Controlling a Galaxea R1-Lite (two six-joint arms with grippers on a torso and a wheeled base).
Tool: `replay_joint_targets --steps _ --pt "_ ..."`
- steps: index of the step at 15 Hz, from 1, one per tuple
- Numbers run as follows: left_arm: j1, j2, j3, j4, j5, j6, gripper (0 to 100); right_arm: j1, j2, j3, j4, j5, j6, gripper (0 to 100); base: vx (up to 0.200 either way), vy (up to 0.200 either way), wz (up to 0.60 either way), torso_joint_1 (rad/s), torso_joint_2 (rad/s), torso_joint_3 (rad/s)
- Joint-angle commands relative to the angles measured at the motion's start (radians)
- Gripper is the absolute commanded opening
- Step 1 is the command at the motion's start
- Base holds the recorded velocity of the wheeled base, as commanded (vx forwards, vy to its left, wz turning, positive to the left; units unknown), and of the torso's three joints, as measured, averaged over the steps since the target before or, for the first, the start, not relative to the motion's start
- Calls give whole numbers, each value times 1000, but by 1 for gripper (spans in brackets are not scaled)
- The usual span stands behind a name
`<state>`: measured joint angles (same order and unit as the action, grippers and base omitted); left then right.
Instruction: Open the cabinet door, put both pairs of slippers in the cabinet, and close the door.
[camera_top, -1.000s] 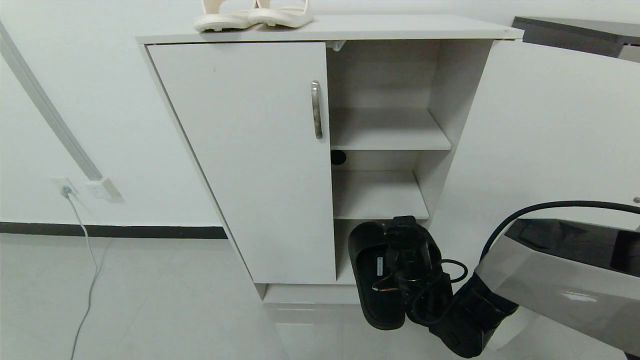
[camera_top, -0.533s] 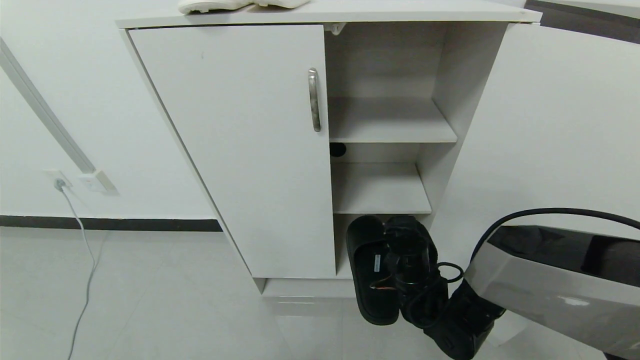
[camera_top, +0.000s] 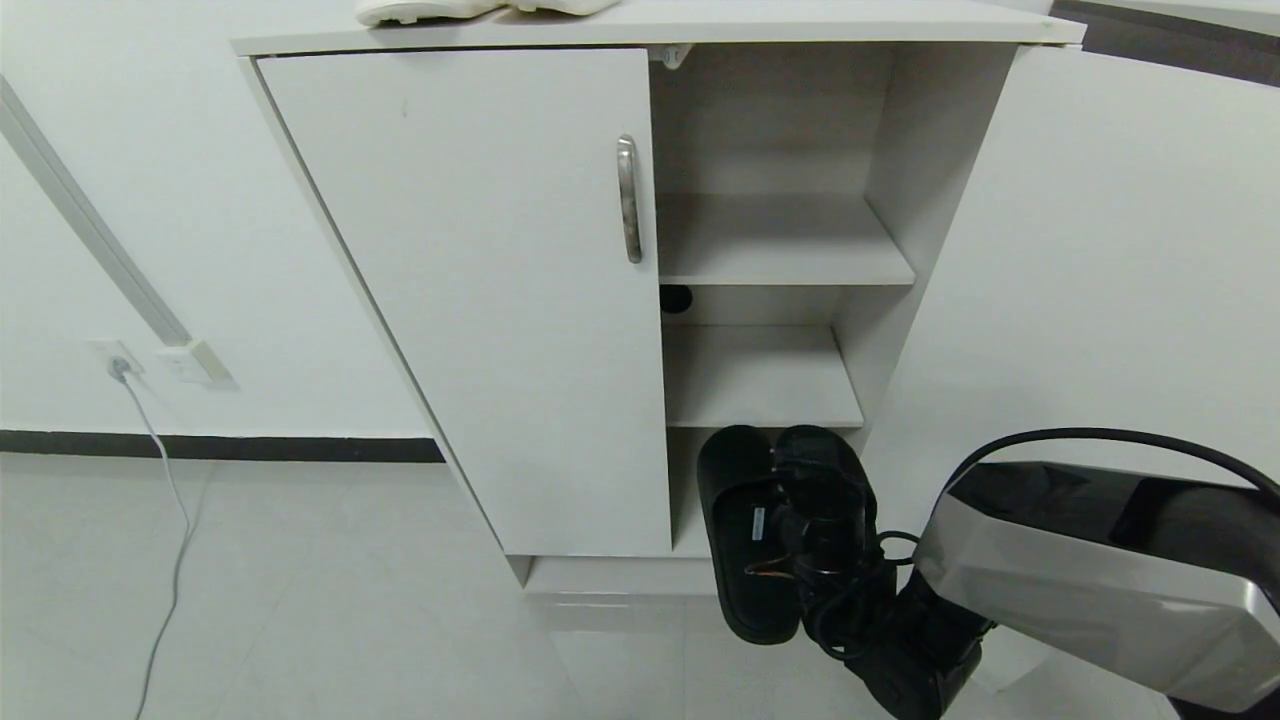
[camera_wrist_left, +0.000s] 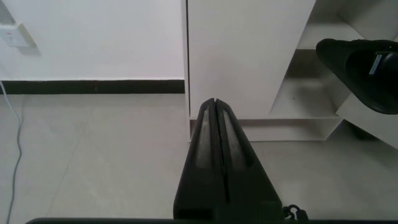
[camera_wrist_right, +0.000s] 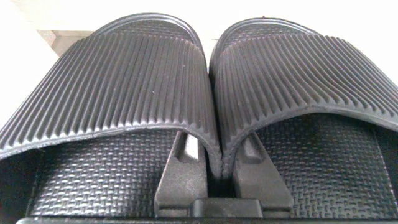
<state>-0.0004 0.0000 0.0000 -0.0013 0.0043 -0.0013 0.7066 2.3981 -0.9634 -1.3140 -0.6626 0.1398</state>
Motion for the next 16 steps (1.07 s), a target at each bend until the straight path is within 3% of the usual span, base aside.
replay_joint_targets --steps 1,5,14,16 --pt "0 2 0 0 0 0 0 1 3 3 -8 0 0 0 0 0 0 0 0 0" --pt "0 2 0 1 0 0 0 -4 4 3 -57 -2 -34 0 0 0 0 0 0 0" --pt "0 0 0 0 2 -2 0 -9 7 3 -67 0 -40 0 200 0 0 4 2 1" --pt "0 0 0 0 2 -3 0 -13 7 2 -67 3 -40 0 0 0 0 0 0 0"
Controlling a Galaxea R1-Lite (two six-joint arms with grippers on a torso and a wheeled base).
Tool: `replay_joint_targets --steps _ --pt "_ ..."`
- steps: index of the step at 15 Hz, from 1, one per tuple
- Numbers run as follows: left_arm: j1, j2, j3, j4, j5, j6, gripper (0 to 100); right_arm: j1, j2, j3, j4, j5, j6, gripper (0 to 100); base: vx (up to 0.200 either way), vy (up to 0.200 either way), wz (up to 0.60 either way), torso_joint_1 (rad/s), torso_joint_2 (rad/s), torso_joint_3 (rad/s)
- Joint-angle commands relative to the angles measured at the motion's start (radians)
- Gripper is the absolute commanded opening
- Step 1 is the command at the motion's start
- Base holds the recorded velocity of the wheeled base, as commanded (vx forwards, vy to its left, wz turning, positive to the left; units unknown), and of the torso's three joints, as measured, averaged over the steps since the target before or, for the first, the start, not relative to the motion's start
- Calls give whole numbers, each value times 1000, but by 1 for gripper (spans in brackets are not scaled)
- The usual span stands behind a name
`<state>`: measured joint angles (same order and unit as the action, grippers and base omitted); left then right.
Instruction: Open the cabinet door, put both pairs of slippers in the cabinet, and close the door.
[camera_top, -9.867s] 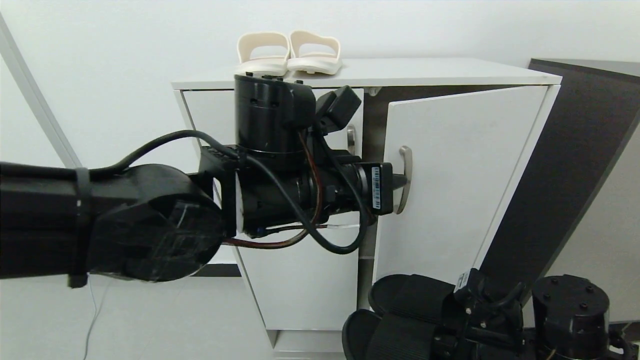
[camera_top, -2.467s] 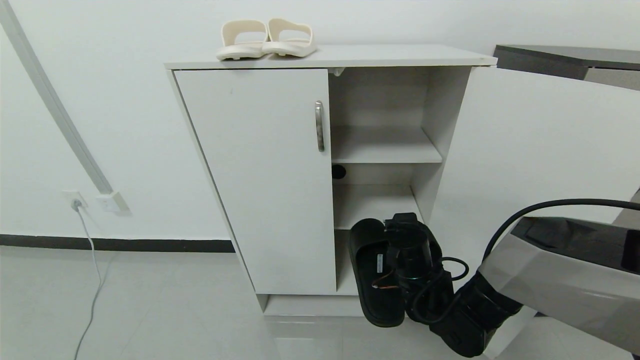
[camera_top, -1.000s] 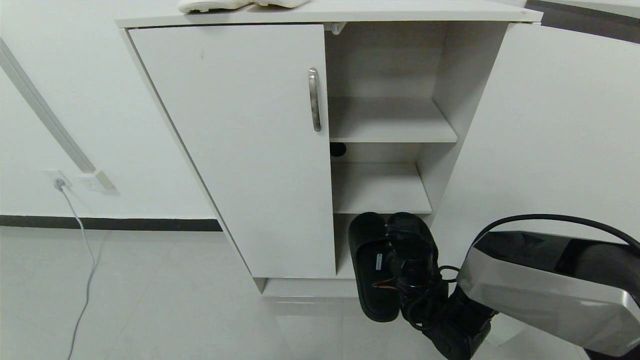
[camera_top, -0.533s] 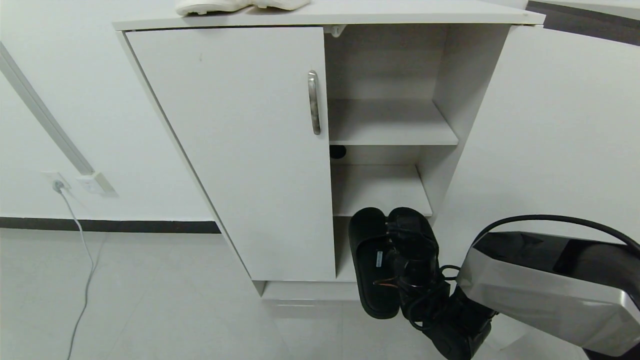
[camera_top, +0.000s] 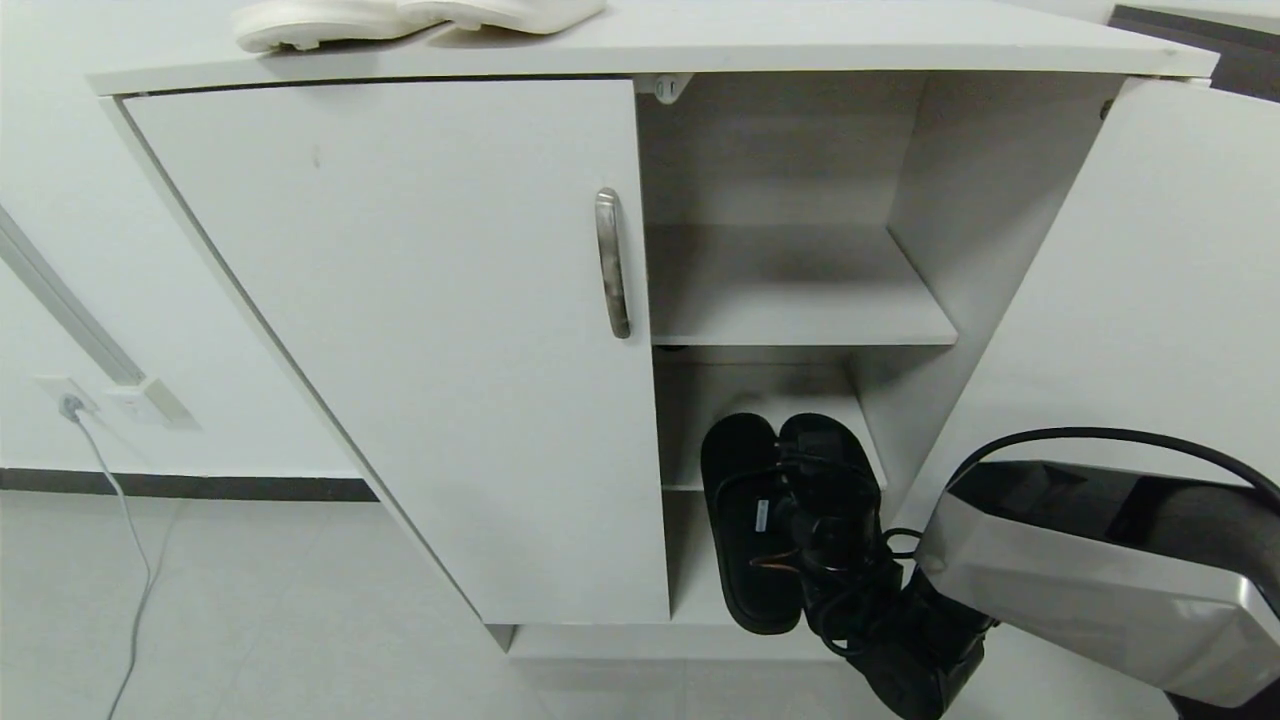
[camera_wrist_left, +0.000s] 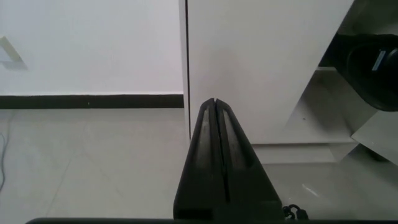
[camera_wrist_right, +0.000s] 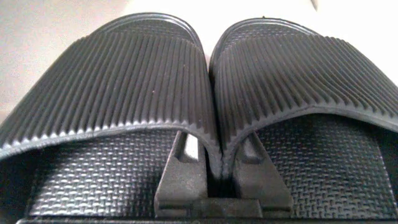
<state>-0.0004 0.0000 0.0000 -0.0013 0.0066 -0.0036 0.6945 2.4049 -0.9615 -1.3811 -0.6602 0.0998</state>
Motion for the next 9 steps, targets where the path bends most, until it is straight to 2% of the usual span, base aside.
replay_joint_targets --steps 1,6,9 --pt "0 2 0 0 1 -1 0 -6 0 0 4 4 0 0 0 0 0 0 0 0" --pt "0 2 0 0 1 -1 0 -38 23 -46 28 34 -2 0 0 0 0 0 0 0" --pt "0 0 0 0 1 -1 0 -59 71 -191 143 42 0 0 0 0 0 0 0 0"
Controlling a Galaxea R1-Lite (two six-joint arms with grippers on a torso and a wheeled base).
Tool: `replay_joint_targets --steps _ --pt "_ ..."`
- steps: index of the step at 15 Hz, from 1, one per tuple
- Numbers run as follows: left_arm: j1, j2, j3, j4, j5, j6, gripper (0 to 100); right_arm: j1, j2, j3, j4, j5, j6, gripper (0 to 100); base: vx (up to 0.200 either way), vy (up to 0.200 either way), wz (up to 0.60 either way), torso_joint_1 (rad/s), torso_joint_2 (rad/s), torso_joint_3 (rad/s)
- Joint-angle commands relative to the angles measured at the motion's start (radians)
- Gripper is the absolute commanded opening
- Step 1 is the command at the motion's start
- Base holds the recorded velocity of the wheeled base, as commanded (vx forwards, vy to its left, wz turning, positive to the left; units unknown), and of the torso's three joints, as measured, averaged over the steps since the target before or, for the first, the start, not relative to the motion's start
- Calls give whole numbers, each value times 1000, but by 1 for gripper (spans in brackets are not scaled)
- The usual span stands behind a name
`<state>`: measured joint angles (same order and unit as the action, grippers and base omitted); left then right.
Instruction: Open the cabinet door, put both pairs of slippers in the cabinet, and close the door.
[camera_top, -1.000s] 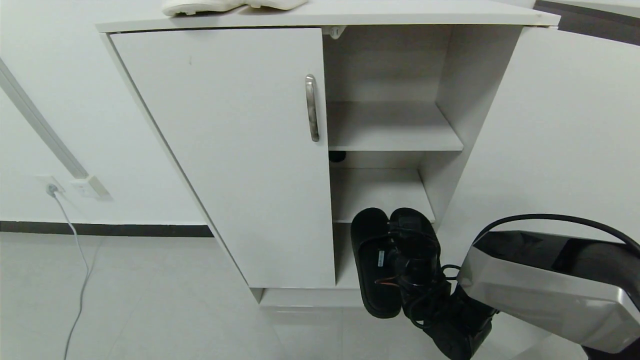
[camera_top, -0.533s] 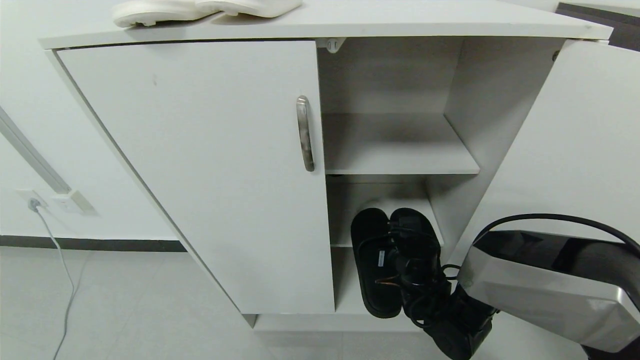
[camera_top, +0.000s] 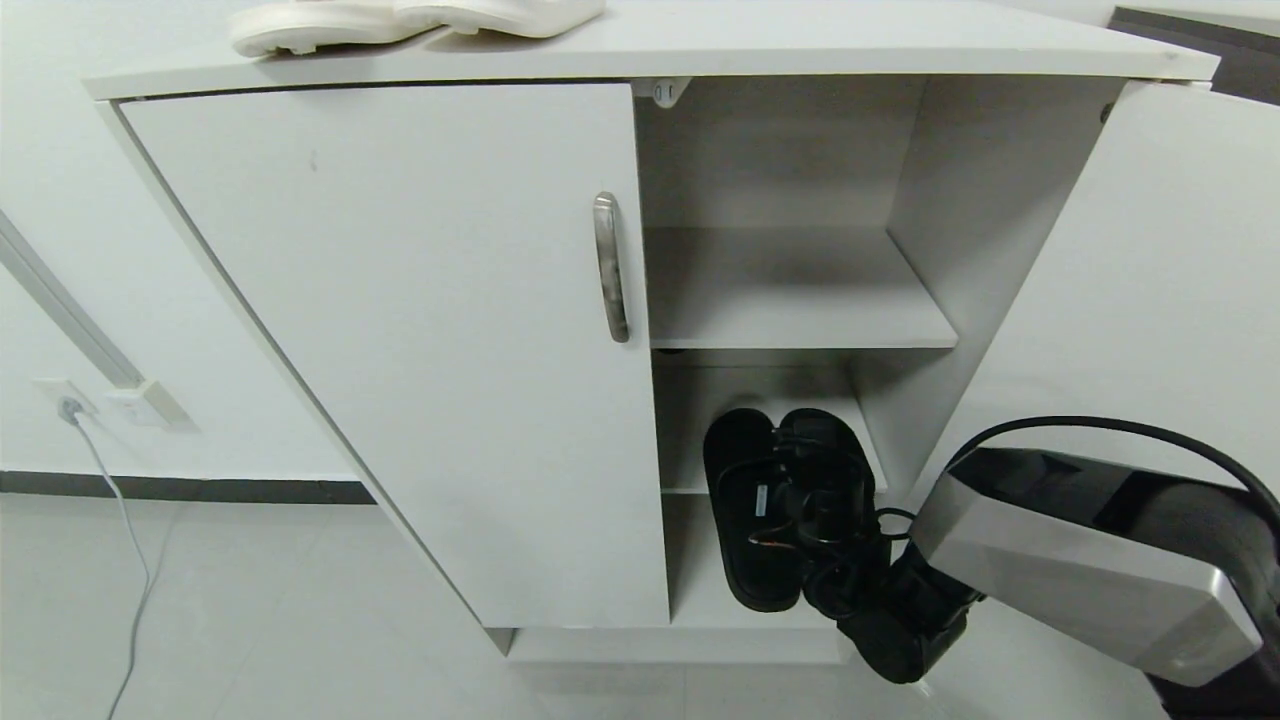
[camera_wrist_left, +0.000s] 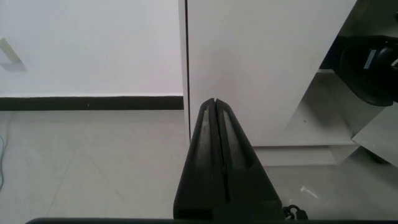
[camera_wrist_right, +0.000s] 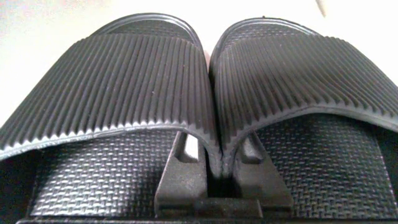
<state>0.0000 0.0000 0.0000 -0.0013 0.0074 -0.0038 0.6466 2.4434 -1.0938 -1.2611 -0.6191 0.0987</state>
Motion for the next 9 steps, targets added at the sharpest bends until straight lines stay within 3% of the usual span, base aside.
replay_joint_targets --steps 1,9 --pt "0 2 0 0 0 -1 0 -18 57 -106 38 6 1 0 0 0 0 0 0 0" --pt "0 2 0 0 0 -1 0 -62 82 -331 241 25 1 0 0 0 0 0 0 0"
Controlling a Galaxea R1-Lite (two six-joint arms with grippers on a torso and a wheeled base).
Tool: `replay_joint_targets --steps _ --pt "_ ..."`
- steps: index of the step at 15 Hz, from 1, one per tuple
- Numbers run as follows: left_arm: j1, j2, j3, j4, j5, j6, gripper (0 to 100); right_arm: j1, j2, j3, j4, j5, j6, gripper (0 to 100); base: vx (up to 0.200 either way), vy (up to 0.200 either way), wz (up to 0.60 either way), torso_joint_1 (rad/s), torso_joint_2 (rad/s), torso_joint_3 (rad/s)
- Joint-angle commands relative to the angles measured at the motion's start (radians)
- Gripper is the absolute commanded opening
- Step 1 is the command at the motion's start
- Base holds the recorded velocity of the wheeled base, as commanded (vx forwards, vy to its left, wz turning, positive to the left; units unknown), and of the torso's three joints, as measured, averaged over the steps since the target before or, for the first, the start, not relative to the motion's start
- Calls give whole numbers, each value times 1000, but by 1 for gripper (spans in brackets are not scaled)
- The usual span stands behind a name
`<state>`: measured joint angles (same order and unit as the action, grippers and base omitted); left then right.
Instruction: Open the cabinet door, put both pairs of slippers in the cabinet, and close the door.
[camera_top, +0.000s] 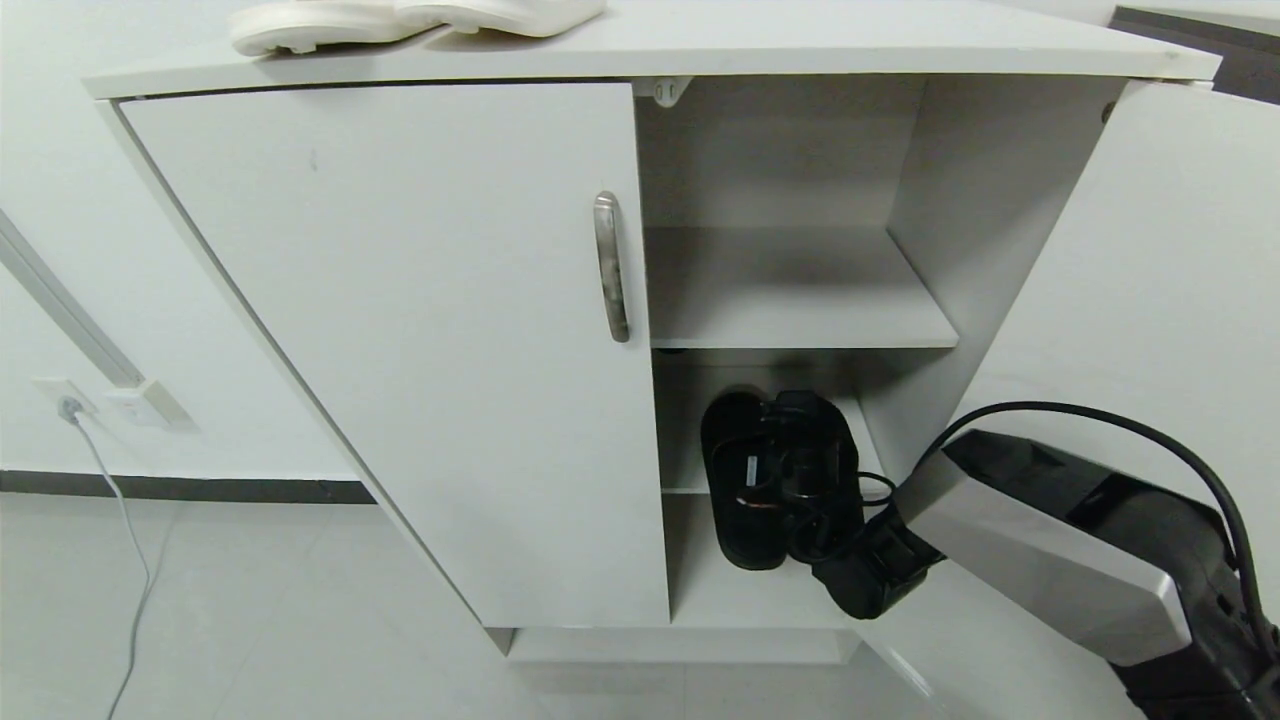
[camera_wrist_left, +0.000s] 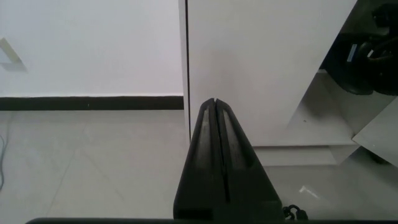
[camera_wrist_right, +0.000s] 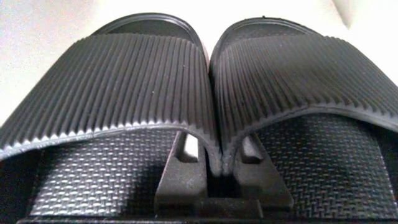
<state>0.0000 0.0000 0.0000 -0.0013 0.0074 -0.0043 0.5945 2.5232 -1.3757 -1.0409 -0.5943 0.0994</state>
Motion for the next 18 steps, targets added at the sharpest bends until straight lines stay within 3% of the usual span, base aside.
replay_joint_targets --steps 1,10,18 --pt "0 0 0 0 0 1 0 -16 2 -71 39 1 0 0 0 0 0 0 0 0" --pt "0 2 0 0 0 1 0 -38 57 -296 177 2 -1 0 0 0 0 0 0 0" --pt "0 0 0 0 0 0 0 -47 117 -394 248 11 -1 0 0 0 0 0 0 0"
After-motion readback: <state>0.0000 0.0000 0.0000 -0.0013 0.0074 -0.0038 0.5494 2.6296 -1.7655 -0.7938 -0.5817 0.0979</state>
